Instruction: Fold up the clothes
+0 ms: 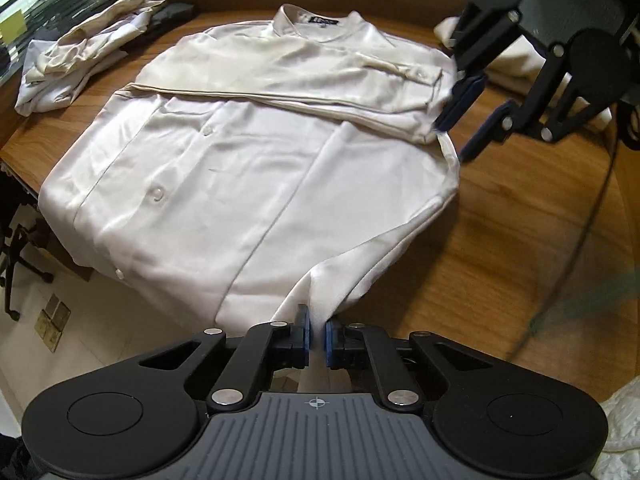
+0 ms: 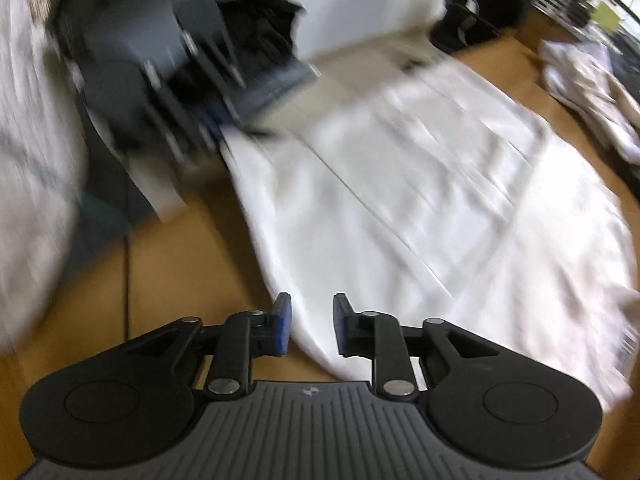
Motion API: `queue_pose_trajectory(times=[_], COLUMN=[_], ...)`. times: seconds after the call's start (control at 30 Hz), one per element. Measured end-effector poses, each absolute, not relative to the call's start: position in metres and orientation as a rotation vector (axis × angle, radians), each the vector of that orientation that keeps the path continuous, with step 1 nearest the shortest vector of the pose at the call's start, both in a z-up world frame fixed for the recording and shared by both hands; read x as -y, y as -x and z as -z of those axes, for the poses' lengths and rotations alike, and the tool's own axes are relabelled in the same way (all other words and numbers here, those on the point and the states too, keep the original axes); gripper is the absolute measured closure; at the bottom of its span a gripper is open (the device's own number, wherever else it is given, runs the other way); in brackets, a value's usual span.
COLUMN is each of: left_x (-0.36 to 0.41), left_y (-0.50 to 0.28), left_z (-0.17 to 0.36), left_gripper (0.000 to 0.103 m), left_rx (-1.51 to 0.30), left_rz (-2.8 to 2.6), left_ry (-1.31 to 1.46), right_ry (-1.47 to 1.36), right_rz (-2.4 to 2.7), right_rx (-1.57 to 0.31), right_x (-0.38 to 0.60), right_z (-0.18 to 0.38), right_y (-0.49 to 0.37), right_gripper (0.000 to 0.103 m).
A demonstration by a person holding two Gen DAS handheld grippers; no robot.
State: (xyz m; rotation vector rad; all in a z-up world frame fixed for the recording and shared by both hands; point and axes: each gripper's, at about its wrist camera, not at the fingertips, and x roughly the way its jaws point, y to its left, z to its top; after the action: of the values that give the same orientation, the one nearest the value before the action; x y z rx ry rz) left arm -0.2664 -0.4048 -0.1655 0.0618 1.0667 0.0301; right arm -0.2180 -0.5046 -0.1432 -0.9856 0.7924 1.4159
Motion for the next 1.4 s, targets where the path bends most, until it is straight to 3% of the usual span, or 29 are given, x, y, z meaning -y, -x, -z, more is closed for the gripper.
queue_pose_trajectory(times=[0.13, 0.23, 0.47, 0.53, 0.57, 0.6, 0.63, 1.17, 1.4], left_x=[0.403, 0.401, 0.393, 0.391, 0.39, 0.388, 0.386, 0.32, 0.263], left_y=[0.263, 0.263, 0.263, 0.263, 0.264, 0.264, 0.264, 0.254, 0.23], left_z=[0.163, 0.16, 0.156, 0.154, 0.154, 0.153, 0.152, 0.127, 0.139], left_gripper=[0.094, 0.094, 0.094, 0.094, 0.094, 0.094, 0.094, 0.094, 0.094], left_rx=[-1.067, -1.066, -1.058, -1.055, -1.054, -1.053, -1.052, -1.031, -1.075], left_rz=[-0.037, -0.039, -0.058, -0.064, -0.067, -0.068, -0.068, -0.1, -0.154], left_ry=[-0.056, -0.05, -0.024, -0.016, -0.012, -0.005, 0.004, 0.163, 0.257], right_ry=[1.15, 1.217, 1.308, 1.344, 1.357, 1.364, 1.372, 1.55, 1.654], right_rz=[-1.279, -1.221, -1.212, -1.232, -1.243, -1.25, -1.245, -1.247, -1.279], right_rx=[-0.772, -0.751, -0.698, -0.684, -0.683, -0.686, -0.699, -0.656, -0.628], right_x=[0.54, 0.553, 0.552, 0.548, 0.541, 0.539, 0.538, 0.47, 0.412], right_z=[0.16, 0.172, 0.19, 0.195, 0.198, 0.199, 0.199, 0.138, 0.146], right_y=[0.196, 0.182, 0.168, 0.168, 0.165, 0.164, 0.163, 0.12, 0.076], right_gripper=[0.069, 0.059, 0.058, 0.061, 0.072, 0.094, 0.1, 0.101, 0.101])
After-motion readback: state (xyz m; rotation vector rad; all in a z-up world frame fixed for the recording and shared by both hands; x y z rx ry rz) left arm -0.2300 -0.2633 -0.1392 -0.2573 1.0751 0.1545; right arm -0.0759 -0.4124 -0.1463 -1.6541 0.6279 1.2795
